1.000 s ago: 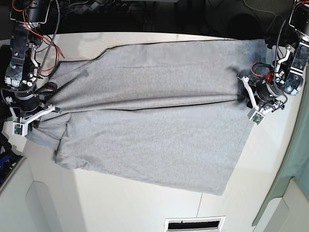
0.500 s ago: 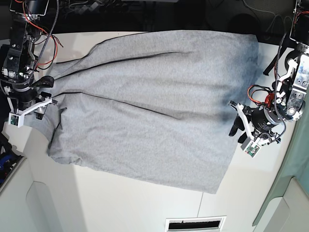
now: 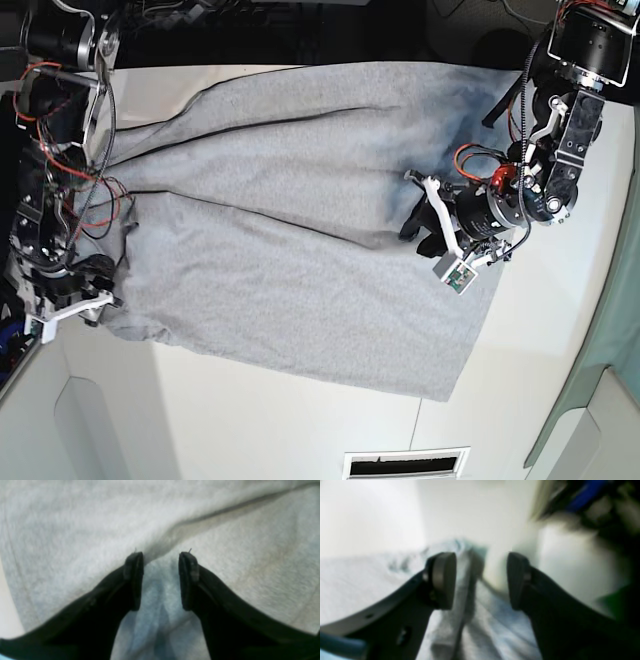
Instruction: Layout the t-shirt on the table in an organized manner, then fold the t-shirt properly
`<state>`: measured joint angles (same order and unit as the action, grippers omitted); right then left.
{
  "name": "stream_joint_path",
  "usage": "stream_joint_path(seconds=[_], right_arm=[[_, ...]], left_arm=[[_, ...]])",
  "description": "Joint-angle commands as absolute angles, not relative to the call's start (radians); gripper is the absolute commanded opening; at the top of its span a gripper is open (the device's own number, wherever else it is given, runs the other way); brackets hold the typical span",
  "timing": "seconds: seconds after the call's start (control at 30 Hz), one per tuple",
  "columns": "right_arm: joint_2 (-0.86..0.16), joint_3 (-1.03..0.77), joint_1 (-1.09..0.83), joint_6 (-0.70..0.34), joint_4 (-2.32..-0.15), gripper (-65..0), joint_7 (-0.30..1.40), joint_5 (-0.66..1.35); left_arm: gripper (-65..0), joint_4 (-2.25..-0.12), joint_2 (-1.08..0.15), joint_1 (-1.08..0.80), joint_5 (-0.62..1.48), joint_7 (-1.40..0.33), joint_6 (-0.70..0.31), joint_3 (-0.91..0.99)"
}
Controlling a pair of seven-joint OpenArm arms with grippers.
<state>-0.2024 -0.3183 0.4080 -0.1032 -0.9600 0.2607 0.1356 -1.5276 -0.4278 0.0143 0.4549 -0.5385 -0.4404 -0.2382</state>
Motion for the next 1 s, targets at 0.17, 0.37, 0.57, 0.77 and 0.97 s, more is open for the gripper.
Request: stream_joint_path(seconds=[0.17, 0.37, 0.57, 0.77, 0.97], right_arm=[[-0.210, -0.319, 0.526, -0.215, -0.676, -32.7, 0.127, 0.168], [-0.184, -0.319, 0.525, -0.241, -0.679, -43.4, 0.108, 0.173], [-0.174, -0.319, 0.537, -0.277, -0.679, -59.2, 0.098, 0.170], [-0.161, -0.319, 0.593, -0.413, -0.682, -65.0, 0.097, 0.153], [-0.090, -0.318, 0.676, -0.506, -0.682, -65.0, 0.098, 0.152]], left_arm=[[-39.0, -1.542, -0.430, 0.016, 0.459, -0.522, -0.439, -0.230], [-39.0, -1.542, -0.430, 0.009, 0.459, -0.525, -0.439, -0.230], [-39.0, -1.542, -0.430, -0.009, 0.451, -0.528, -0.439, -0.230], [-39.0, -1.542, -0.431, -0.012, 0.448, -0.529, -0.439, -0.230], [-39.0, -1.542, -0.435, -0.012, 0.421, -0.529, -0.439, -0.230]])
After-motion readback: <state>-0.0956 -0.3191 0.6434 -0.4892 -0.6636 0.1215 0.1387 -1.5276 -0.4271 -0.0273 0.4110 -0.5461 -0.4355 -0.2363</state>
